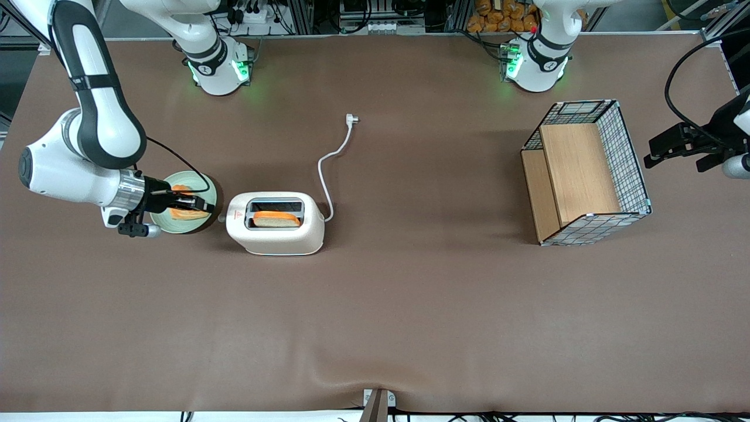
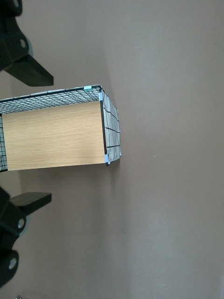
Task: Press toaster button with right arm
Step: 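Move the right gripper over the green plate toward the toaster's lever, then lower the right gripper onto the toaster's side lever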
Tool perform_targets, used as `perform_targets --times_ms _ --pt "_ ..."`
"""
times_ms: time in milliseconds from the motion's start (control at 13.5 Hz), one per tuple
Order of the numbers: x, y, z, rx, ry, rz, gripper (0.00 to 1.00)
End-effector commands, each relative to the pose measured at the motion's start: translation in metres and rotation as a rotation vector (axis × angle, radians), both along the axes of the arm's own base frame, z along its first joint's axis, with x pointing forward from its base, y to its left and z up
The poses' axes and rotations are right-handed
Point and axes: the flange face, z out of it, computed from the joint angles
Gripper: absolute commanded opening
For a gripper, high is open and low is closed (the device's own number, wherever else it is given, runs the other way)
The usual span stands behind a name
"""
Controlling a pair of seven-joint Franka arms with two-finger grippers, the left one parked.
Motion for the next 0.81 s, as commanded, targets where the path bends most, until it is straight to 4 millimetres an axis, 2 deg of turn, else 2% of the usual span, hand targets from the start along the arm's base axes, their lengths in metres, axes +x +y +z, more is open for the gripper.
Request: perform_targets --times_ms 0,222,593,741 --pt "0.013 -0.001 -0.015 0.018 -0.015 -0.005 0.0" --pt "0.017 0.001 -0.031 0.004 -0.015 -0.01 0.0" --pt "0.021 0.003 -0.025 0.011 -0.017 -0.002 0.0" --pt "0.028 0.001 -0.012 0.01 -0.032 0.011 0.0"
